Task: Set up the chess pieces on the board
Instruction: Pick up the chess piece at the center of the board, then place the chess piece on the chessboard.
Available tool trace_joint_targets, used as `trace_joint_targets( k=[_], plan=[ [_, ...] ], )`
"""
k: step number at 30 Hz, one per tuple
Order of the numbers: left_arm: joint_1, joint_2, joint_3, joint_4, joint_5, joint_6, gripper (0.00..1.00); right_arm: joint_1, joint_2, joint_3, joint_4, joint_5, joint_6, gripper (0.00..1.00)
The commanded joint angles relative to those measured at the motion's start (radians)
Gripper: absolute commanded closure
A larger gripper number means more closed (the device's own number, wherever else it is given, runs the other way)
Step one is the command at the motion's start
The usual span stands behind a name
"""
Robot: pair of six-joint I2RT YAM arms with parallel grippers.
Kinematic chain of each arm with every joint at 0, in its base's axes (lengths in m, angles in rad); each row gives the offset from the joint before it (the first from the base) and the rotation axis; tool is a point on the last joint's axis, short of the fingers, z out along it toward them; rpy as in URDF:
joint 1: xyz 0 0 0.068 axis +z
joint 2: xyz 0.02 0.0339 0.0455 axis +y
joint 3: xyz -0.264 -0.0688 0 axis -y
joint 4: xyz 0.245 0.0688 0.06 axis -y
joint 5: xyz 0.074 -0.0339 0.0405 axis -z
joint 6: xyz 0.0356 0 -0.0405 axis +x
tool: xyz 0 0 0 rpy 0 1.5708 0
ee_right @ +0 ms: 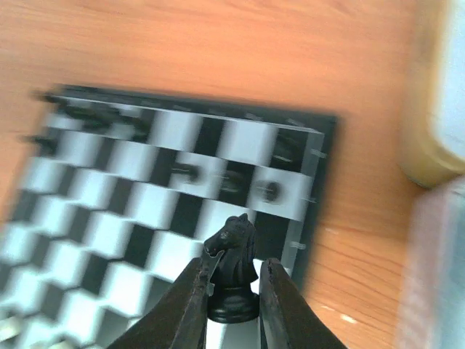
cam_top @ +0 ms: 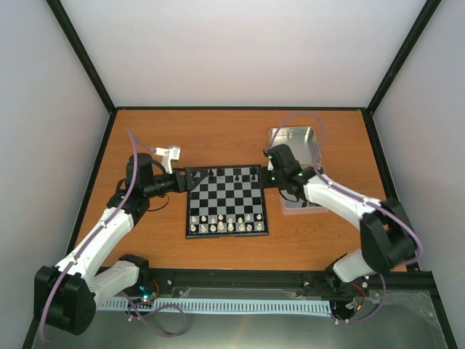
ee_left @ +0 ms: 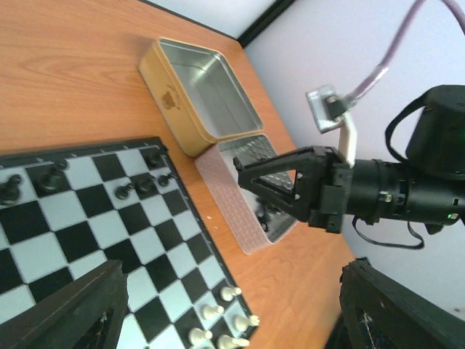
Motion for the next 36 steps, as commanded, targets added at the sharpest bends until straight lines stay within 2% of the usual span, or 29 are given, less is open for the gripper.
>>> trace_joint_targets(
  k=[1,4,7,15,23,26,32,36],
  plan=[
    [-0.007,0.004,0.043,0.034,0.144,-0.087,0.19,0.008,-0.137,-0.105,0.271,-0.389,-0.116,0.86],
    [-0.016,0.013,0.032,0.096,0.229,-0.186,0.19,0.013,-0.202,-0.173,0.439,-0.571,-0.114,0.85],
    [-0.055,0.02,0.021,0.154,0.271,-0.252,0.19,0.02,-0.221,-0.189,0.534,-0.715,-0.1,0.85],
    [-0.106,0.05,0.0,0.219,0.297,-0.353,0.22,0.063,-0.201,-0.142,0.538,-0.852,-0.126,0.85],
    [-0.122,0.132,0.005,0.176,0.269,-0.389,0.46,0.091,-0.164,-0.101,0.489,-0.866,-0.171,0.85],
    [-0.122,0.158,-0.019,0.238,0.295,-0.435,0.55,0.094,-0.15,-0.093,0.478,-0.872,-0.175,0.85],
    [-0.122,0.155,-0.031,0.285,0.323,-0.476,0.6,0.097,-0.123,-0.077,0.445,-0.868,-0.199,0.86],
    [-0.122,0.158,-0.034,0.278,0.33,-0.467,0.76,0.098,-0.104,-0.064,0.429,-0.865,-0.21,0.86]
  ],
)
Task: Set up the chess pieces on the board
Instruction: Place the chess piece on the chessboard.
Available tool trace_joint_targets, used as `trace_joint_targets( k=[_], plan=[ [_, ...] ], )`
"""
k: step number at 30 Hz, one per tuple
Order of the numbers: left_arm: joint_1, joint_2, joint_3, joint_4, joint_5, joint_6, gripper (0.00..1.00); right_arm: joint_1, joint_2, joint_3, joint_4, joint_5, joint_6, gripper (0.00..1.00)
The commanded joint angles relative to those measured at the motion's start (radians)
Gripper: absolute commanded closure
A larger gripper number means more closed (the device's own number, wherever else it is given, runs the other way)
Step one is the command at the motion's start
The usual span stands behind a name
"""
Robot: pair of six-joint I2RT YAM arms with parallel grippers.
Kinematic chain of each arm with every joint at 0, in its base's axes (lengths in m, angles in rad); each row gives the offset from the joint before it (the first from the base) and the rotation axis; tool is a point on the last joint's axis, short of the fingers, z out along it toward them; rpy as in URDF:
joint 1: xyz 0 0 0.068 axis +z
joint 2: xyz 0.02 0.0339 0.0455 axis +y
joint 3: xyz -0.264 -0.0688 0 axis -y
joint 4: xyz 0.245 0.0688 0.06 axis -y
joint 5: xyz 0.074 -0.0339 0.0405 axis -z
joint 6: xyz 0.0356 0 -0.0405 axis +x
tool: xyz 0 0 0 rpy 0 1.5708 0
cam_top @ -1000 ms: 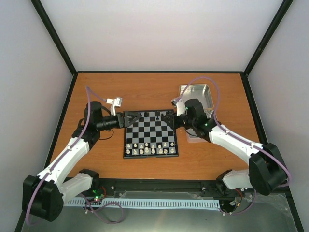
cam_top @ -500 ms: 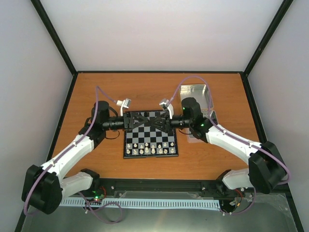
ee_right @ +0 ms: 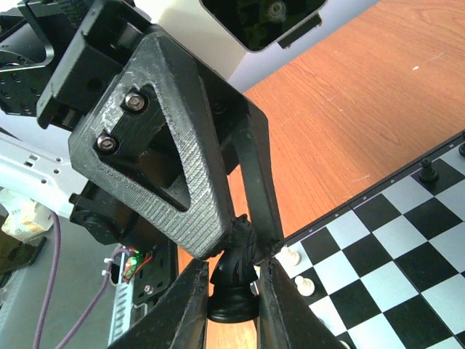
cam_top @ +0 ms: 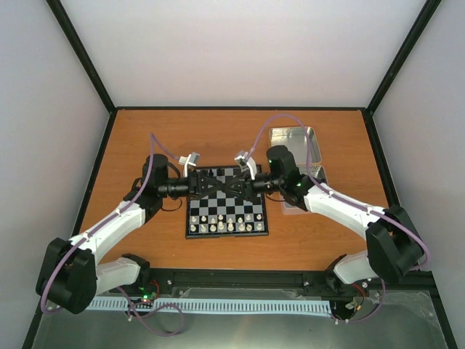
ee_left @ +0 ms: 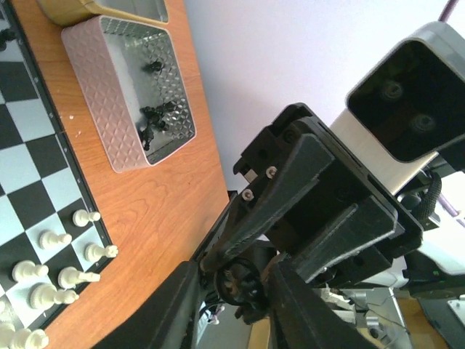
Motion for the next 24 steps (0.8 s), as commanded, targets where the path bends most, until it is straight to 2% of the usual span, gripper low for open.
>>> trace_joint_targets(
  k=[1,5,10,12,14,18,24],
  plan=[
    [-0.006,0.004,0.008,0.03,0.024,-0.004,0.79,0.011,0.023,0.04,-0.018,-0.006,-0.038,0.86],
    [-0.006,0.005,0.005,0.021,0.025,0.008,0.86,0.013,0.039,0.054,-0.043,0.002,-0.048,0.86],
    [-0.006,0.005,0.01,0.019,0.017,0.028,0.99,0.015,0.048,0.068,-0.073,0.006,-0.053,0.83],
    [-0.006,-0.001,0.018,0.012,0.006,0.052,0.99,0.015,0.053,0.081,-0.1,0.017,-0.054,0.74],
    [-0.006,-0.01,0.034,-0.012,-0.01,0.1,0.99,0.015,0.047,0.086,-0.127,0.03,-0.049,0.58],
    [-0.006,-0.041,0.087,-0.139,-0.073,0.302,0.99,0.008,-0.042,0.036,-0.088,0.101,0.004,0.4],
    [-0.006,-0.109,0.143,-0.279,-0.124,0.573,0.99,-0.028,-0.237,-0.085,0.01,0.187,0.133,0.32]
  ],
)
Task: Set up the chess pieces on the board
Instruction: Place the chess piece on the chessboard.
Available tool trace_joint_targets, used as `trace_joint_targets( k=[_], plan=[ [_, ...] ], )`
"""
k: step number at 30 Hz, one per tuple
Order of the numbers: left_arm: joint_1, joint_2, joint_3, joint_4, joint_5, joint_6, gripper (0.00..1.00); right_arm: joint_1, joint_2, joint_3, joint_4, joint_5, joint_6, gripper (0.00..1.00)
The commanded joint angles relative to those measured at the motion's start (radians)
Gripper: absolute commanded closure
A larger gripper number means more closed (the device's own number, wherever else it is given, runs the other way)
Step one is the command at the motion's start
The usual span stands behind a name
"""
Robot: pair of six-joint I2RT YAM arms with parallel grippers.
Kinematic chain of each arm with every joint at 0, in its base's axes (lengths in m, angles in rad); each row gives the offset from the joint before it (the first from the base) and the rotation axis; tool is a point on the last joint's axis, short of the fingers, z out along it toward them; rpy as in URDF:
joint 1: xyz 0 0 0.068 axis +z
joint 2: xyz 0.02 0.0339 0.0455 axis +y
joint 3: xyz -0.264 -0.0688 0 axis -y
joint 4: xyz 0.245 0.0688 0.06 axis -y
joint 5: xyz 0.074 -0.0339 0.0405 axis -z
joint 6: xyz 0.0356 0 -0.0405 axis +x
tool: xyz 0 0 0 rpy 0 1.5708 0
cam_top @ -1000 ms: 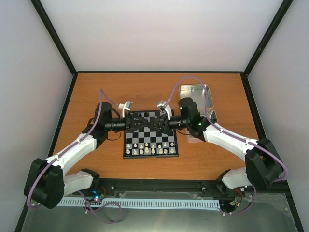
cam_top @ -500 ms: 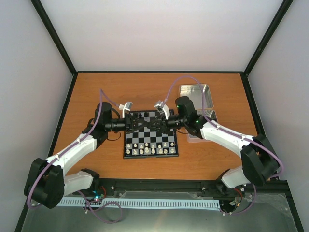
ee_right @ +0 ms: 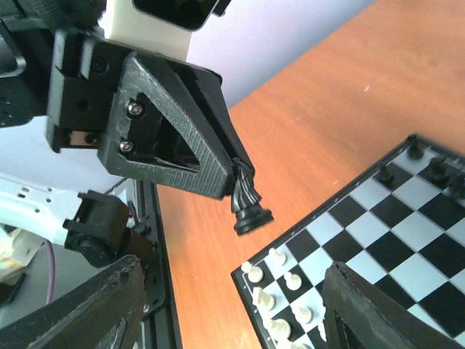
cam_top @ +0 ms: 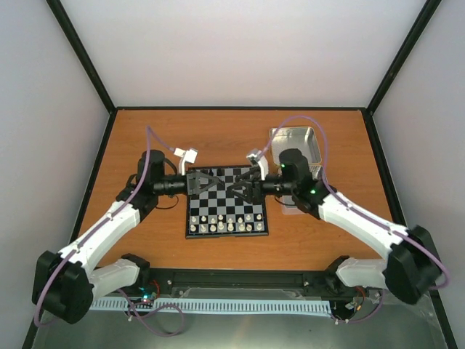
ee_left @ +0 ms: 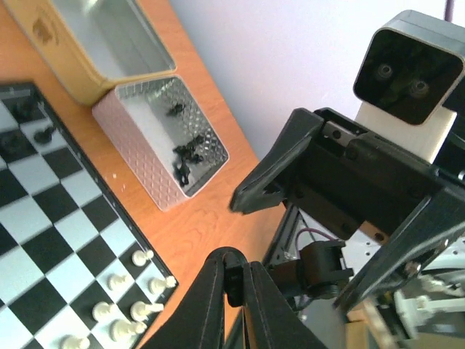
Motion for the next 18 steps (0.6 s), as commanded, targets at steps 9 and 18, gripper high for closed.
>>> trace_joint_targets(
  k=[9,18],
  plan=[
    [-0.006,-0.18,0.031,-0.08,0.082,0.61,0.99,-0.037,-0.24,-0.137,0.044,0.3,0.167,0.32],
    [-0.006,-0.277,0.024,-0.174,0.124,0.999,0.98,-0.038,-0.249,-0.139,0.009,0.401,0.179,0.32]
  ],
)
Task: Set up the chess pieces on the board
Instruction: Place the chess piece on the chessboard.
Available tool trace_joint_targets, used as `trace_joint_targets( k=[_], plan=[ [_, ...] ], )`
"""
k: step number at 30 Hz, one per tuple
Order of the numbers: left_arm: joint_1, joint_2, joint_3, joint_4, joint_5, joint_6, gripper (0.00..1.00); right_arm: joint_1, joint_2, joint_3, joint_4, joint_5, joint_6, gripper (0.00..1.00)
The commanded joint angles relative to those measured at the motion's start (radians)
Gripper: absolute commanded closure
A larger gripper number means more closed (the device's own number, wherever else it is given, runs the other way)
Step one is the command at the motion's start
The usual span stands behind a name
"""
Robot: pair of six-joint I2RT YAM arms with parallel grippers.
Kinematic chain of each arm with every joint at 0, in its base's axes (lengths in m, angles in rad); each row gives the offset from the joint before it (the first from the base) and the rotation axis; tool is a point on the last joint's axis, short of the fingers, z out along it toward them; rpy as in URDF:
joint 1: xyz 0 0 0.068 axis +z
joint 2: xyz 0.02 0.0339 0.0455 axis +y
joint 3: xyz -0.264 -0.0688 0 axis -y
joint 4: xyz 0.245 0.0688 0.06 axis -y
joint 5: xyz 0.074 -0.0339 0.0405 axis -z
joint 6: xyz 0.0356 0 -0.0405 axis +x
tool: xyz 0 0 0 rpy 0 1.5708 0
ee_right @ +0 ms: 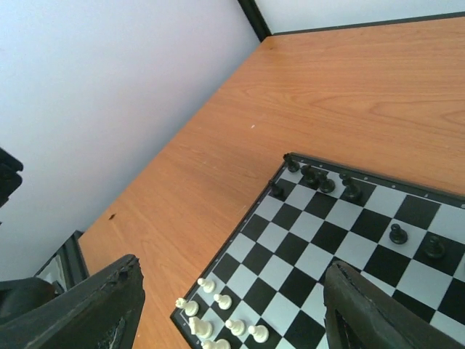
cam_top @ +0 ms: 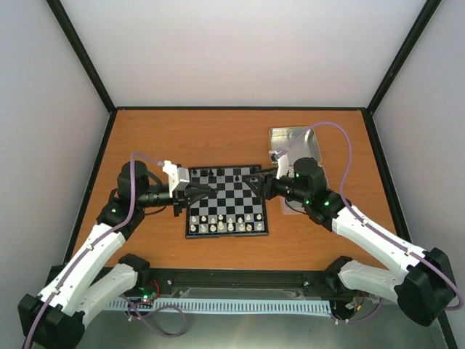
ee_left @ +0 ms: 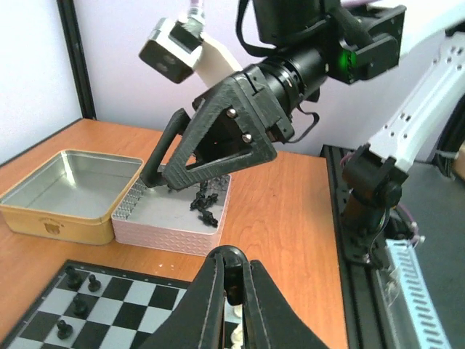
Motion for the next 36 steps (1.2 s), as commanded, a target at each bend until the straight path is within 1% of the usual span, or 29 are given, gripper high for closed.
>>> trace_joint_targets(
  k=[1,3,5,7,9,11,13,15,16,17,19,20,24,27,30,32,36],
  plan=[
    [-0.005,0.014,0.04,-0.067,0.048,0.253,0.97,-0.006,-0.025,-0.004,-0.014,0.09,0.016,0.32],
    [-0.005,0.028,0.042,-0.092,0.048,0.283,0.96,-0.006,-0.028,-0.004,-0.024,0.115,0.018,0.32],
    [-0.005,0.034,0.037,-0.09,0.014,0.284,0.96,-0.004,-0.028,-0.002,-0.039,0.165,0.021,0.32],
    [-0.005,0.039,0.032,-0.055,-0.056,0.255,0.96,-0.007,-0.027,0.001,-0.078,0.231,0.03,0.32],
    [-0.005,0.056,0.031,-0.017,-0.138,0.21,0.99,-0.012,-0.022,0.003,-0.116,0.306,0.048,0.32],
    [-0.005,0.091,0.037,0.015,-0.222,0.136,0.99,-0.021,-0.016,0.001,-0.148,0.357,0.067,0.32],
    [-0.005,0.156,0.06,0.032,-0.318,0.069,0.99,-0.034,-0.01,-0.011,-0.152,0.347,0.07,0.33],
    [-0.012,0.262,0.117,-0.006,-0.362,0.049,0.99,-0.039,-0.02,-0.028,-0.122,0.276,0.052,0.33],
    [-0.019,0.308,0.147,-0.022,-0.407,0.026,0.99,-0.039,-0.028,-0.039,-0.102,0.247,0.048,0.33],
    [-0.023,0.352,0.176,-0.039,-0.481,0.009,0.99,-0.039,-0.038,-0.047,-0.086,0.228,0.046,0.33],
    [-0.024,0.434,0.223,-0.065,-0.575,-0.006,0.99,-0.04,-0.053,-0.055,-0.082,0.221,0.037,0.32],
    [-0.027,0.477,0.245,-0.064,-0.596,-0.013,0.99,-0.041,-0.056,-0.057,-0.084,0.227,0.034,0.32],
    [-0.066,0.663,0.397,-0.068,-0.611,-0.011,0.99,-0.044,-0.044,-0.058,-0.098,0.236,0.021,0.32],
    [-0.087,0.803,0.48,-0.099,-0.639,-0.022,0.99,-0.048,-0.048,-0.047,-0.158,0.295,0.034,0.32],
    [-0.101,0.886,0.526,-0.102,-0.647,-0.025,0.99,-0.059,-0.085,-0.067,-0.193,0.363,0.059,0.32],
    [-0.12,0.925,0.548,-0.109,-0.642,-0.002,1.0,-0.073,-0.108,-0.08,-0.211,0.391,0.073,0.32],
    [-0.142,1.002,0.598,-0.116,-0.608,0.015,0.99,-0.116,-0.124,-0.108,-0.237,0.399,0.1,0.31]
  ],
)
